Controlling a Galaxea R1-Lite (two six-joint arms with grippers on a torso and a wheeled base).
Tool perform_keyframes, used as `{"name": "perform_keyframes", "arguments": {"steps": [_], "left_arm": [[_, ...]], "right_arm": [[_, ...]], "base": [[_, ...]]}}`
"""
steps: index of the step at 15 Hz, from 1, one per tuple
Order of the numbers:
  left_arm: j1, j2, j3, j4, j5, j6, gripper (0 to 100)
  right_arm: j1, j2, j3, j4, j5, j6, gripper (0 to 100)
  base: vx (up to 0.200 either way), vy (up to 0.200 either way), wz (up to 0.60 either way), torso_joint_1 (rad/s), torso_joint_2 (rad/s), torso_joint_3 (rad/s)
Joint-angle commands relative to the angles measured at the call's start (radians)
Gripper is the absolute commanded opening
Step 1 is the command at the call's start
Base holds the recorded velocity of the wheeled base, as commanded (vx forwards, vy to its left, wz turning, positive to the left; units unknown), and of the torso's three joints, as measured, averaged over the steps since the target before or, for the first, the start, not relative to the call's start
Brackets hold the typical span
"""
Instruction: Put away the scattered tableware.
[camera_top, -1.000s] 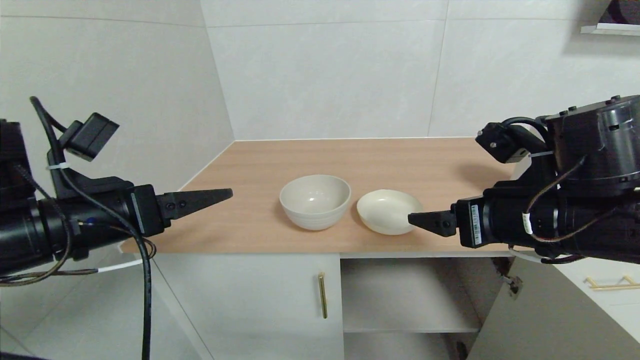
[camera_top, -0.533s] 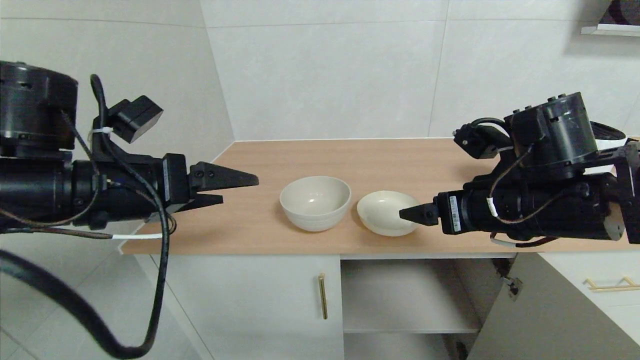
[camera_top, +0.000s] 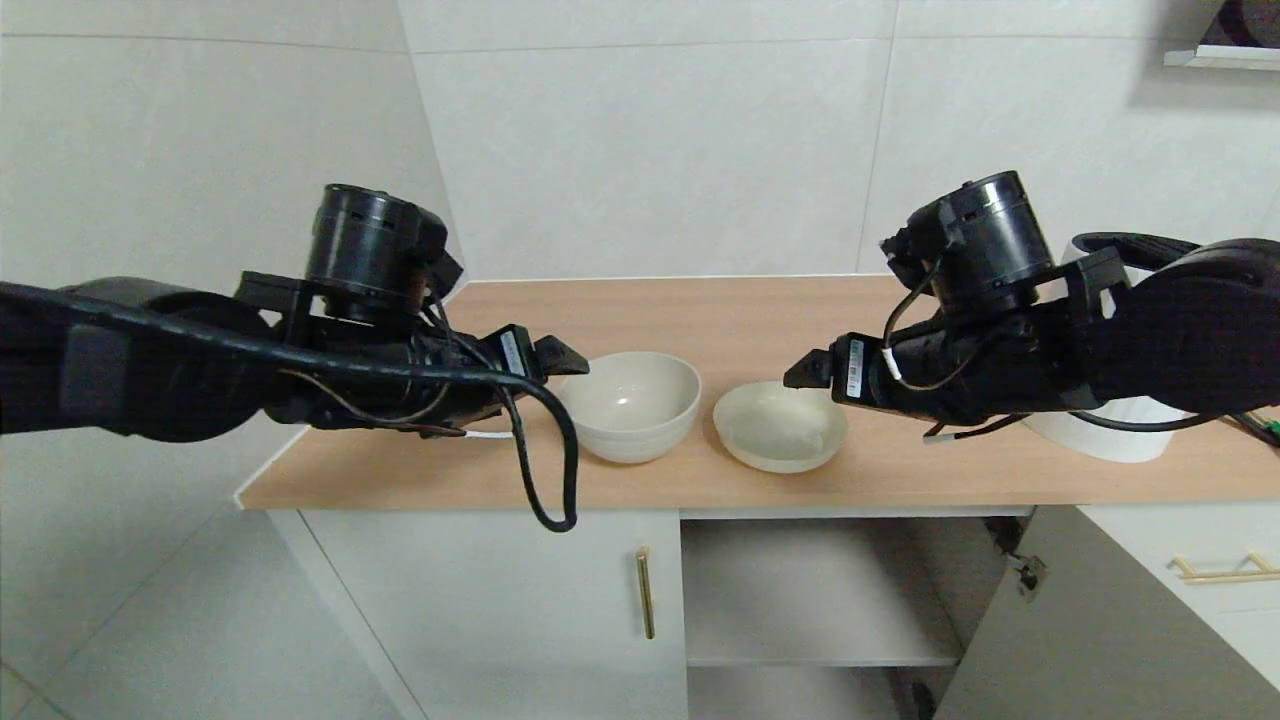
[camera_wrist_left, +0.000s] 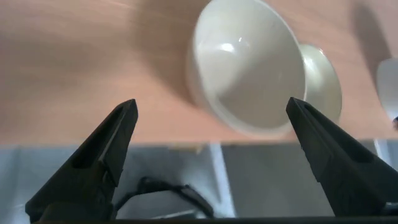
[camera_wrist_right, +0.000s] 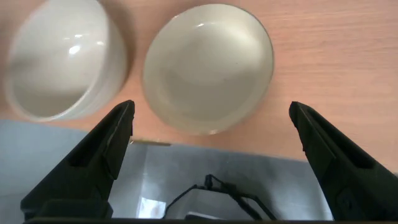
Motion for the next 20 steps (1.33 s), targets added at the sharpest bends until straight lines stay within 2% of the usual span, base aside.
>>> {"name": "perform_keyframes", "arguments": {"steps": [1,5,6,10,11,20], "left_arm": [[-0.008,0.082,-0.012,-0.026,0.003,-0.003,100],[-0.003,0.137,-0.009,-0.095,0.032,-0.007,100],[-0.002,0.143,-0.009,-0.106,0.041,-0.021,100],[-0.002,0.158,-0.009,-0.11,0.04,-0.032,100],[-0.003,0.158,-0.009,-0.11,0.04,-0.032,0],[-0.003,0.117,0.003,-0.109,0.038,-0.032,0]], "right_arm": [[-0.005,0.059,-0.006,-0.007,-0.004,0.001,100],[-0.031,0.076,-0.007,-0.014,-0.003,0.001,100],[-0.031,0.074,-0.006,-0.017,-0.003,0.001,100],[-0.031,0.071,-0.006,-0.018,-0.006,0.002,100],[-0.031,0.07,-0.006,-0.018,-0.006,0.002,100],[-0.036,0.097,-0.024,-0.02,-0.016,0.001,100]], "base": [[0.0,0.0,0.0,0.0,0.0,0.0],[0.0,0.0,0.0,0.0,0.0,0.0],[0.0,0.0,0.0,0.0,0.0,0.0],[0.0,0.0,0.0,0.0,0.0,0.0],[0.0,0.0,0.0,0.0,0.0,0.0],[0.0,0.0,0.0,0.0,0.0,0.0]]}}
